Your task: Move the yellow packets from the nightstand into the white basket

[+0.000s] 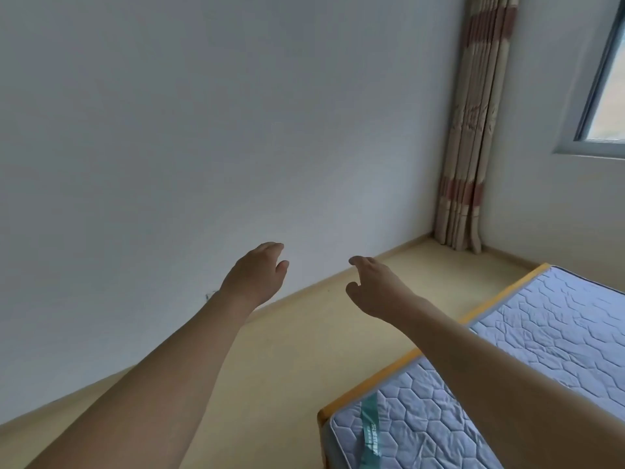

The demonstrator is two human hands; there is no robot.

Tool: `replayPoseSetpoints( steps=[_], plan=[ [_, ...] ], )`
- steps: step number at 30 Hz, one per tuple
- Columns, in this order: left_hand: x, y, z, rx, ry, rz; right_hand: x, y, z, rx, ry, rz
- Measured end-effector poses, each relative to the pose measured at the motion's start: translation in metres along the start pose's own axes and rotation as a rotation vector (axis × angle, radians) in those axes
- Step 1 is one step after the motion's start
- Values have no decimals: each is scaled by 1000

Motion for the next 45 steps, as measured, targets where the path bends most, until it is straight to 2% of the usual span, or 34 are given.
replayPoseSetpoints(
  steps=[6, 13, 17, 22, 29, 33, 38, 45],
  plan=[
    [30, -110, 75, -10, 1, 16, 41, -138, 23, -81, 16, 5],
    [40, -278, 155, 46, 6, -21, 69, -324, 27, -36, 11, -45],
    [56, -380, 183, 68, 50, -53, 75, -419, 19, -2, 0, -100],
    [119, -491, 195, 85, 81, 51, 96, -527, -22, 65, 3, -57],
    [204, -682, 184, 177, 84, 62, 105, -704, -106, 105, -2, -74],
    [240, -802, 162, 209, 86, 98, 85, -800, -163, 152, -2, -74],
    [270, -933, 113, 289, 121, 74, 28, -893, -243, 261, 8, -171],
    [351, -1086, 11, 423, 140, 126, -22, -989, -372, 373, 43, -209]
  ],
)
Point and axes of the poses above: each hand's wrist, its own y-axis away from the middle knuckle, its own x-axis out of the palm, z = x × y, the point moved 8 cm from there along -y, towards the middle knuckle, and after that the axes turned 1 degree about -x, right-handed, at the moved point
